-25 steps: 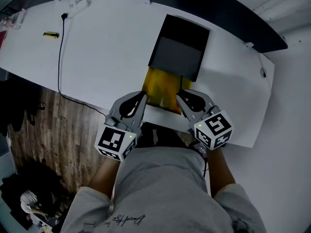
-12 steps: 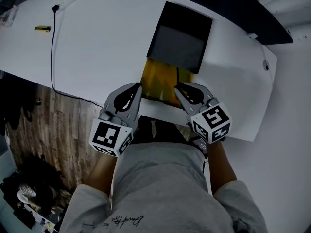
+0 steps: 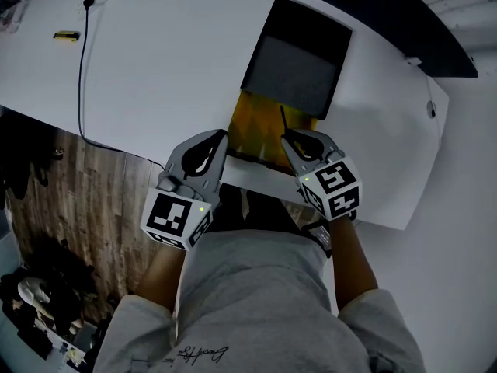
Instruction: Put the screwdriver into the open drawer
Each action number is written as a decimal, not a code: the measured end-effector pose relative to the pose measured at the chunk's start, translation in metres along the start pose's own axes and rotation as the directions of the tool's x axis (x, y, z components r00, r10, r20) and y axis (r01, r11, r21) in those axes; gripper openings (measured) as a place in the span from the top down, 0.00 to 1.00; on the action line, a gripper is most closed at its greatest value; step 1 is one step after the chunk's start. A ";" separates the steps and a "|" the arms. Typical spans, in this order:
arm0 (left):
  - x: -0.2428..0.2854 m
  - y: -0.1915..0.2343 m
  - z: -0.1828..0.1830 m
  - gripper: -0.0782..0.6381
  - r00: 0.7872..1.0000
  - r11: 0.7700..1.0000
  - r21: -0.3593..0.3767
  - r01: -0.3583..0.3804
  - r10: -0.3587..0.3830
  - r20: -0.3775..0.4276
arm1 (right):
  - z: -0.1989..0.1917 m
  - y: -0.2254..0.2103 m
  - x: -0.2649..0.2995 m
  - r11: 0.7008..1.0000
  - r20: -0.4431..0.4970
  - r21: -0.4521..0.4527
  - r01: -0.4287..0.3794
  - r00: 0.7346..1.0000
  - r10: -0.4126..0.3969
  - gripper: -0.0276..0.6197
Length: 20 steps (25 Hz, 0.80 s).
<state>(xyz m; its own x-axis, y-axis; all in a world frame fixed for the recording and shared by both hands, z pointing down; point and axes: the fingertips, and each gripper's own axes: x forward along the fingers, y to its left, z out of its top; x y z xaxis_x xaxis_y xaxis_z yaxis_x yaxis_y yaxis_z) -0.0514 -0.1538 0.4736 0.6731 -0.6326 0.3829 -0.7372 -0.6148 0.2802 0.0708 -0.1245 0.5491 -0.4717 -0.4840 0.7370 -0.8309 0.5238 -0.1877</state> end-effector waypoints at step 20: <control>0.002 0.023 -0.016 0.89 0.999 0.999 -0.041 -0.035 0.035 -0.013 | -0.032 -0.009 0.047 0.997 -0.277 -0.081 -0.010 0.961 -0.013 0.85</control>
<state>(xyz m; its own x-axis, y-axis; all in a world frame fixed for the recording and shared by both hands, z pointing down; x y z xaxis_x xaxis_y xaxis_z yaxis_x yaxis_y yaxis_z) -0.0682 -0.1616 0.4948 0.6463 -0.6472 0.4043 -0.7623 -0.5722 0.3025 0.0661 -0.1291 0.6061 -0.3608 -0.2773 0.8905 -0.7994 0.5837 -0.1422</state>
